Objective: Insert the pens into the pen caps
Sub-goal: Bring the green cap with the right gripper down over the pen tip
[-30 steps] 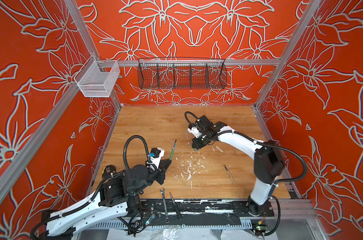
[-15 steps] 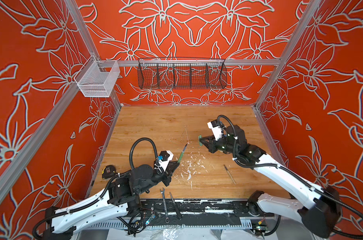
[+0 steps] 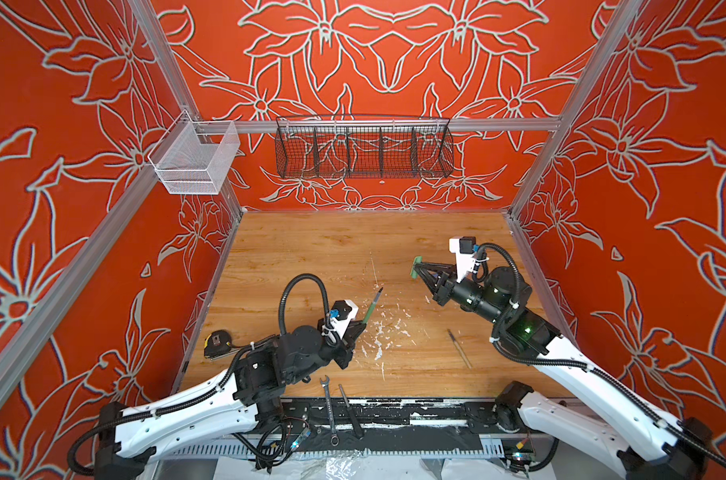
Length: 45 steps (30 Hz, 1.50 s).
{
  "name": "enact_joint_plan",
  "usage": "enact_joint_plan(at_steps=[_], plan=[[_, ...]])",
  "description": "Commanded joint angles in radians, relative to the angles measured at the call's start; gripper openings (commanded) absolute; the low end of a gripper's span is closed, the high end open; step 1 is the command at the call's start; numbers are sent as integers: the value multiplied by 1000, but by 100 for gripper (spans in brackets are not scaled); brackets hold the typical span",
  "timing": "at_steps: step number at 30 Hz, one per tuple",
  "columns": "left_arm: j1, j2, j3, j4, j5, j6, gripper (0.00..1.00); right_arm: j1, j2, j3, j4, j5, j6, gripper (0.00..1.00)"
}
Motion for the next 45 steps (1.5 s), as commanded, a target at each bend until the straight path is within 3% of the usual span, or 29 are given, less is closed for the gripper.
enact_joint_plan(at_steps=[1,10,17,24,45], plan=[[-5,32,30,61,-48,27,0,18,-3,-19,133,22,55,0],[-5,4,-1,87,-62,21,0,115,53,36,135,38,-40,0],[-5,-41,-20,82,-57,8,0,176,85,3,312,43,-31,0],[-5,-41,-16,76,-56,11,0,204,120,13,396,42,-27,0],[-5,-59,-10,54,-55,12,0,244,173,38,413,22,-40,0]])
